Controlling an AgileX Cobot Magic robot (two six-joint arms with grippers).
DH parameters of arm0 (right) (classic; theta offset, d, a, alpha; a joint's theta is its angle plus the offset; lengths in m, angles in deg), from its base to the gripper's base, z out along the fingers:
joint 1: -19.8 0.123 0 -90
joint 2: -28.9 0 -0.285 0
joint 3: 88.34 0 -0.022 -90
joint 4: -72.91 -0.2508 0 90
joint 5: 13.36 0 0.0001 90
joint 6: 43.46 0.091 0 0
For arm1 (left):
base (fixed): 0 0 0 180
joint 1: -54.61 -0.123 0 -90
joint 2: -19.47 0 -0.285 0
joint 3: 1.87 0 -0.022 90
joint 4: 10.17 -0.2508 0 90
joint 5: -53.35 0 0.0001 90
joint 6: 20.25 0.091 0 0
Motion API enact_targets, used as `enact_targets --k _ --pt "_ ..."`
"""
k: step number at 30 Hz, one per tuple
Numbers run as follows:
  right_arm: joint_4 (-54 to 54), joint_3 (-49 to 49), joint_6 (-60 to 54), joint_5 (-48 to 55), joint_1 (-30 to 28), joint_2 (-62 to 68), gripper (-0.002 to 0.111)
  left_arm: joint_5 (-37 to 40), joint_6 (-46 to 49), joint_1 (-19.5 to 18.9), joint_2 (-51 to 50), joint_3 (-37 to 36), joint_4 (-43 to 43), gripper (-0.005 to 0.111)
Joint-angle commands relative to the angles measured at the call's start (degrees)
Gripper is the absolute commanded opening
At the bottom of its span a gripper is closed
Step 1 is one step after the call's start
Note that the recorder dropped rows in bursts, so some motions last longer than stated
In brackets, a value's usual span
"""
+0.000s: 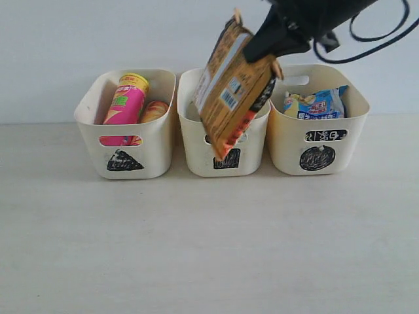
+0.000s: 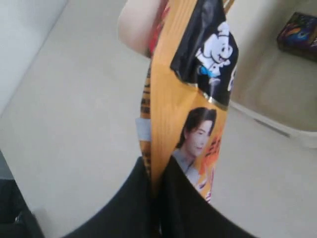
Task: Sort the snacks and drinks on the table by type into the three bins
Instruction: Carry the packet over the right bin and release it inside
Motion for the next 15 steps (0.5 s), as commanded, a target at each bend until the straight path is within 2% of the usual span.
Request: enact_targets --k 1,10,15 --pt "-4.39 -0.1 -1.61 0.0 -6.77 -2.74 0.0 -0.84 0.23 -0.07 0.41 -0.24 0.37 0.004" --pt "-11.28 -0.1 -4.64 0.0 -19.42 -2.96 0.0 -0.84 0.23 -0.07 0.41 -0.24 0.37 0.004" --pt "-12.14 -0.1 -7.16 -4.88 -21.67 -2.08 0.0 -0.84 0.23 -0.07 0.41 -0.24 0.37 0.004"
